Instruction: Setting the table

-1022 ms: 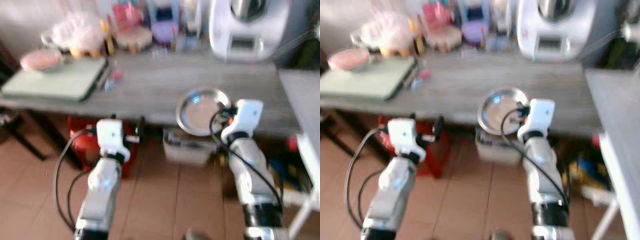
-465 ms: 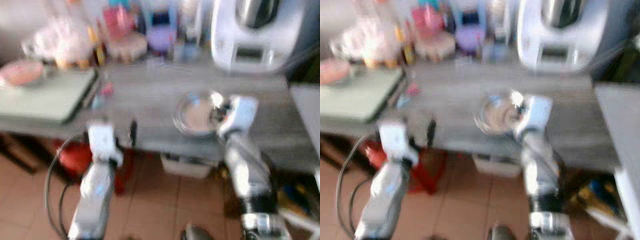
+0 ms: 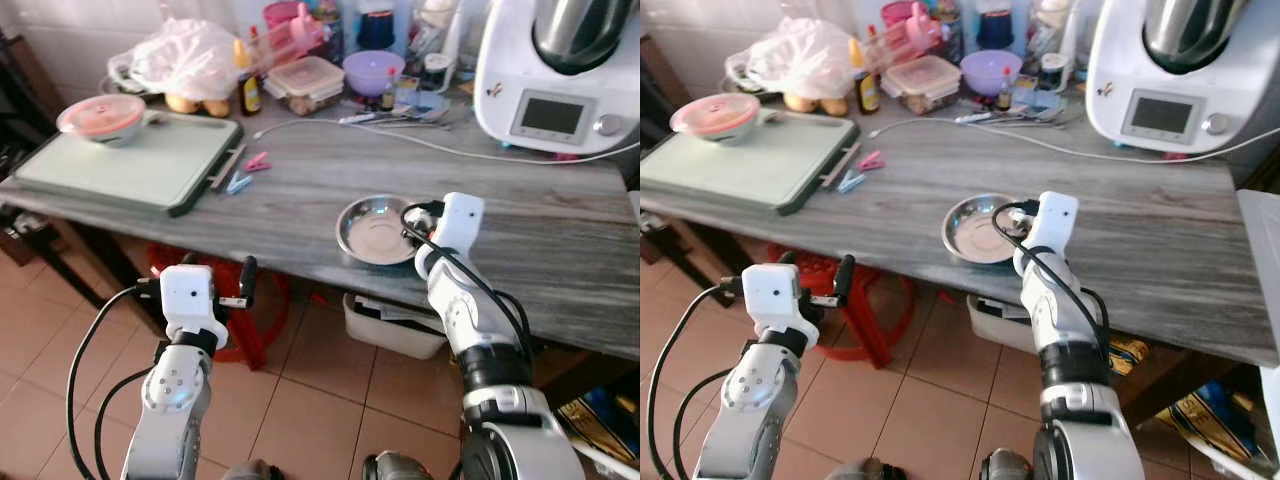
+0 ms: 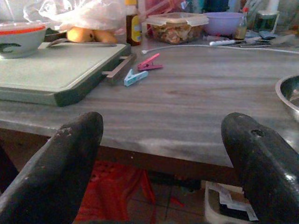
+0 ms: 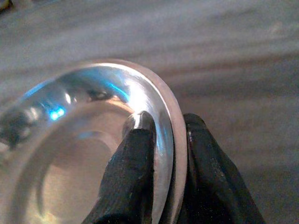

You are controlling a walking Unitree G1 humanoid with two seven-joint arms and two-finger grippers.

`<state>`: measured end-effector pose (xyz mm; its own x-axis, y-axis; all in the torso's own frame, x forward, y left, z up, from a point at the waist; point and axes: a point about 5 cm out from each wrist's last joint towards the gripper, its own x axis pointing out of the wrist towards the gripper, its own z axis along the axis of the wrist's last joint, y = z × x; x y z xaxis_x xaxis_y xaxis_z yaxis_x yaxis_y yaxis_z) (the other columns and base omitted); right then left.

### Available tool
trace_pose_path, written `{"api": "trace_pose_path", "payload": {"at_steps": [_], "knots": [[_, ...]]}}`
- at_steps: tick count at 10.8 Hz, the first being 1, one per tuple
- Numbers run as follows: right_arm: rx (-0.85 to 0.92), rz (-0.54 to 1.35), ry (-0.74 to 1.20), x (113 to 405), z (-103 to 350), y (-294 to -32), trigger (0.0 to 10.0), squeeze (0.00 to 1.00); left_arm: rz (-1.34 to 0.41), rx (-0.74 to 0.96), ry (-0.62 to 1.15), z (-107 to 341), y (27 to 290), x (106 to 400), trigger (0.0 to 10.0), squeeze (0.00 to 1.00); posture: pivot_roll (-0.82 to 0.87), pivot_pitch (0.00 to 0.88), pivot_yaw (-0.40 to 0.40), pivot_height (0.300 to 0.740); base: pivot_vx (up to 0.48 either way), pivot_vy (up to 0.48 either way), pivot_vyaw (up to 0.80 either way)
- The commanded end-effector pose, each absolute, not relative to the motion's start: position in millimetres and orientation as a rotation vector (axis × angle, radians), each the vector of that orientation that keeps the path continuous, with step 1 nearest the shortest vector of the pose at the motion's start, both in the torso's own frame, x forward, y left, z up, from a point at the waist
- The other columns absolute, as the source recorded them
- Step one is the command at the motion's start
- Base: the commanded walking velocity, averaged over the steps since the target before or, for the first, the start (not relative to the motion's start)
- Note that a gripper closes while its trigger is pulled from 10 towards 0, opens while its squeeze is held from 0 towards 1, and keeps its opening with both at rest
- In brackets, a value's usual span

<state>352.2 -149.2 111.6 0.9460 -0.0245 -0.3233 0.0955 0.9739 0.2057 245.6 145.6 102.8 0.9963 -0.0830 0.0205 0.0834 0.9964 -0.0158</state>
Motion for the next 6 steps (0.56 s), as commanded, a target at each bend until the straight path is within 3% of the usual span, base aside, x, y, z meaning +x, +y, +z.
{"api": "trace_pose_path", "payload": {"at_steps": [1, 2, 4, 6], "knots": [[0.241, -0.087, 0.336, 354.2, 111.4, -151.7, 10.0, 0.41, -0.097, -0.016, -0.029, 107.7, 145.2, 245.8, 10.0, 0.0, 0.0, 0.101, 0.055, 0.74, 0.0, 0.0, 0.0], [0.264, -0.095, 0.34, 355.6, 110.7, -153.0, 10.0, 1.0, -0.099, -0.014, -0.026, 107.5, 145.3, 244.9, 10.0, 0.0, 0.0, 0.102, 0.055, 0.74, 0.0, 0.0, 0.0], [0.28, -0.09, 0.318, 359.5, 115.7, -153.8, 10.0, 1.0, -0.096, -0.009, -0.025, 107.9, 145.5, 245.4, 10.0, 0.0, 0.0, 0.098, 0.054, 0.74, 0.0, 0.0, 0.0], [0.274, -0.064, 0.17, 363.1, 137.0, -150.9, 10.0, 1.0, -0.079, -0.005, -0.023, 108.3, 146.1, 246.4, 10.0, 0.0, 0.0, 0.1, 0.053, 0.74, 0.0, 0.0, 0.0]]}}
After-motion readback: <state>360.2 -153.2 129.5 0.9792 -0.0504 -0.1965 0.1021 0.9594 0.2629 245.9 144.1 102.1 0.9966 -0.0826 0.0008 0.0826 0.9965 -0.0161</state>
